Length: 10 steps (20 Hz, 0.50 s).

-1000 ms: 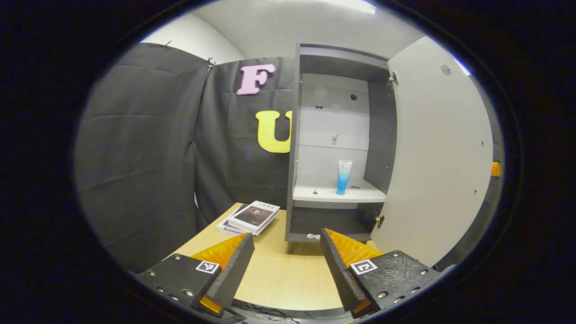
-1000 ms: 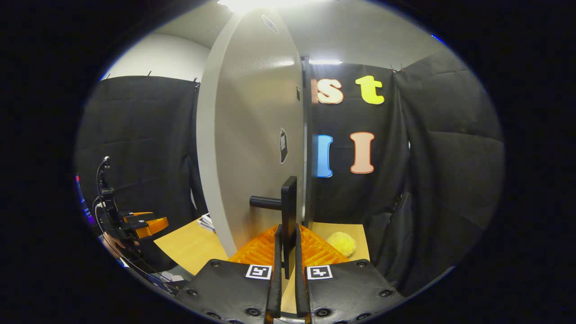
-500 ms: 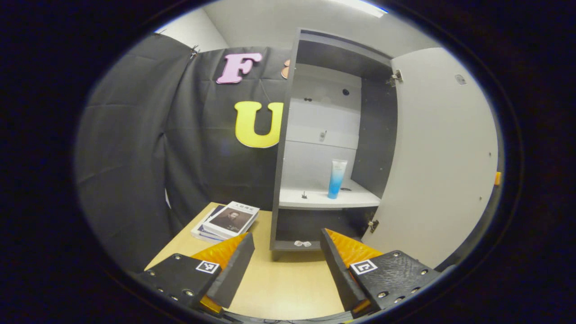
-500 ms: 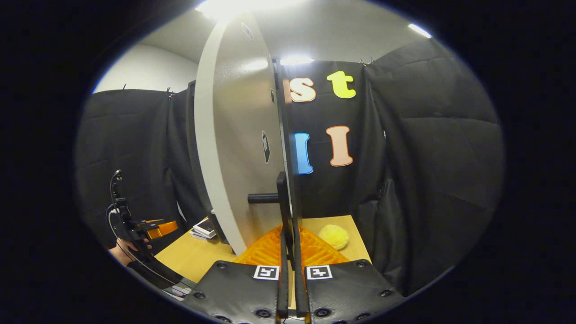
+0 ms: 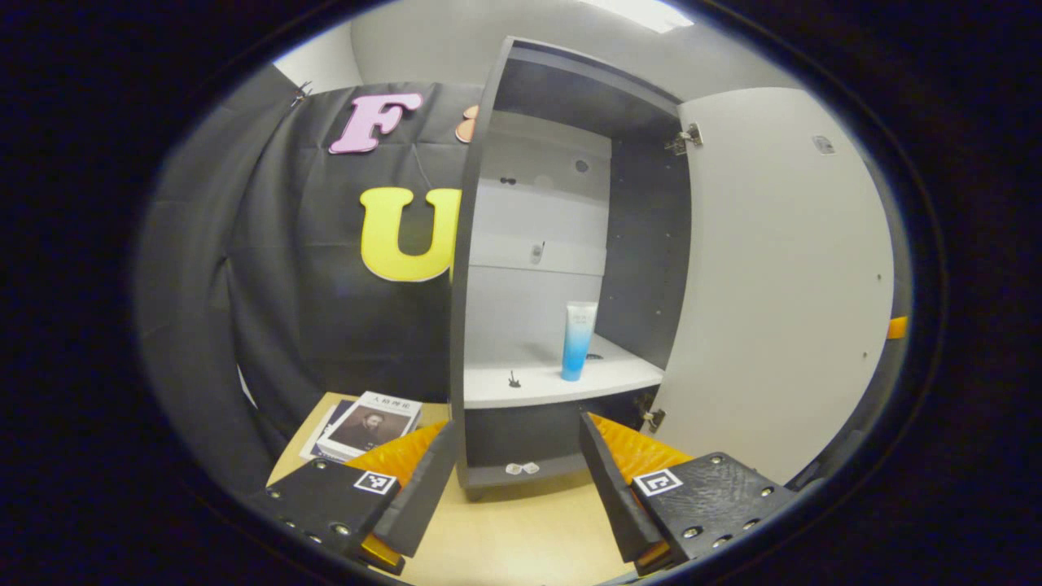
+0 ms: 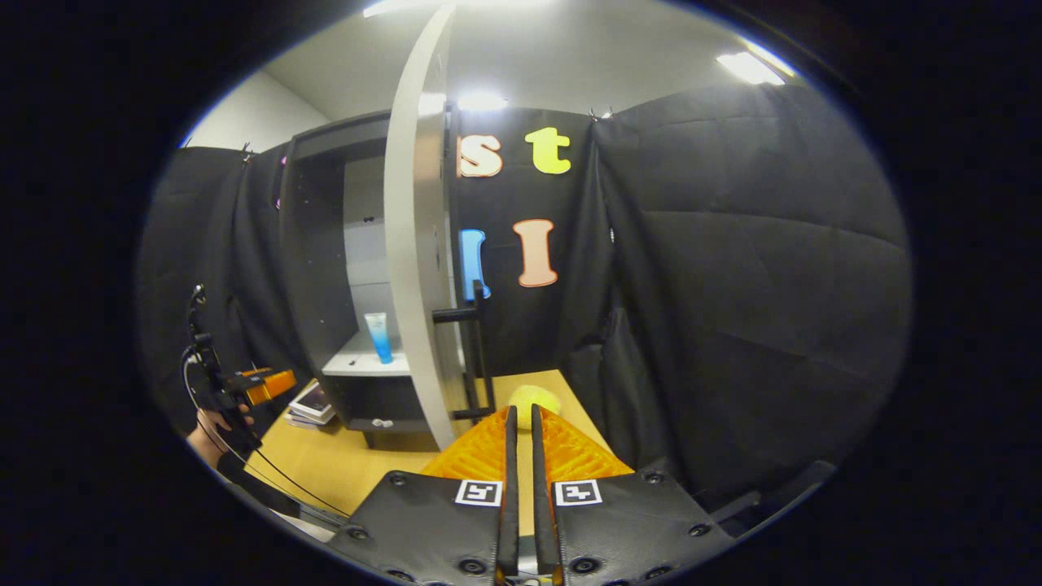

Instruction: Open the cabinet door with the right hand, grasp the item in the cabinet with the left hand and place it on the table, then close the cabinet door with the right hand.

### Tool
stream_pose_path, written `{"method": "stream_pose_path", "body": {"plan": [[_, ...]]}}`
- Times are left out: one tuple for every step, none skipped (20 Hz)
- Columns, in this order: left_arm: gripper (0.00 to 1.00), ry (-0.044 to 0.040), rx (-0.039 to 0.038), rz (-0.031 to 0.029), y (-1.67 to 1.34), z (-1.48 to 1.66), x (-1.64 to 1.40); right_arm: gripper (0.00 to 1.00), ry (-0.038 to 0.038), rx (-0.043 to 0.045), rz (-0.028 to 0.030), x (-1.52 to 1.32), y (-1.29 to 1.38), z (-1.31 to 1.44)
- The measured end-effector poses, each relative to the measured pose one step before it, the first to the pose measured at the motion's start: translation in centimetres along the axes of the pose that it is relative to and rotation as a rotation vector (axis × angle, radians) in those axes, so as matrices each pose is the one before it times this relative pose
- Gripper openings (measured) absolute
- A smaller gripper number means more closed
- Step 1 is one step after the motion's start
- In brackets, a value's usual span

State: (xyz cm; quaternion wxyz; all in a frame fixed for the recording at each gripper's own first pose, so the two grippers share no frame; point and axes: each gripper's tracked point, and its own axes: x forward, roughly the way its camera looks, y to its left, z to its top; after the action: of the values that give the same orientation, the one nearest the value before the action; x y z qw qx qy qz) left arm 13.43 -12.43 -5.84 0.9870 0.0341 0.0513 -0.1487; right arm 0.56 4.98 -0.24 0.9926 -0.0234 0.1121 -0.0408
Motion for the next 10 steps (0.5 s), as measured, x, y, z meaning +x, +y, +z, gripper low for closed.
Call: {"method": "stream_pose_path", "body": {"plan": [[0.89, -0.02238, 0.00318, -0.01328, -0.585, 0.818, 0.589, 0.12, 0.00403, -0.00071, -0.03162, -0.398, -0.886, 0.142], [0.89, -0.01933, -0.00127, -0.00347, -0.267, 0.881, 0.699, 0.12, -0.00591, 0.01153, -0.02496, 0.219, -0.918, 0.341], [0.89, -0.01350, -0.00603, -0.00493, -0.378, 0.550, 0.682, 0.12, -0.01298, 0.01884, -0.01595, 0.564, -0.592, 0.167], [0.89, -0.00845, -0.00994, -0.00745, -0.469, 0.644, 0.832, 0.12, -0.00541, 0.01919, -0.02160, 0.671, -0.696, 0.193], [0.85, -0.00621, -0.00841, -0.00711, -0.456, 0.390, 0.974, 0.08, -0.00337, 0.01054, -0.01197, 1.232, -0.749, -0.022], [0.85, -0.00624, -0.00449, -0.00340, -0.362, 0.464, 0.991, 0.17, 0.00875, 0.00921, -0.01938, 0.906, -0.852, 0.078], [0.89, -0.00508, 0.00098, -0.00075, -0.352, 0.481, 0.887, 0.33, 0.00326, 0.00473, -0.01007, 0.844, -0.737, -0.033], [0.85, -0.00552, 0.00853, 0.00231, -0.366, 0.461, 0.992, 0.33, -0.00403, 0.00825, 0.00169, 1.145, -0.719, 0.282], [0.84, -0.00411, 0.01516, 0.00676, -0.296, 0.279, 0.928, 0.33, -0.00823, 0.01062, 0.00293, 1.326, -0.667, 0.217], [0.85, 0.00783, 0.01035, 0.01402, -0.144, 0.044, 0.915, 0.37, -0.00240, 0.01599, 0.01071, 1.071, -0.276, 0.295]]}}
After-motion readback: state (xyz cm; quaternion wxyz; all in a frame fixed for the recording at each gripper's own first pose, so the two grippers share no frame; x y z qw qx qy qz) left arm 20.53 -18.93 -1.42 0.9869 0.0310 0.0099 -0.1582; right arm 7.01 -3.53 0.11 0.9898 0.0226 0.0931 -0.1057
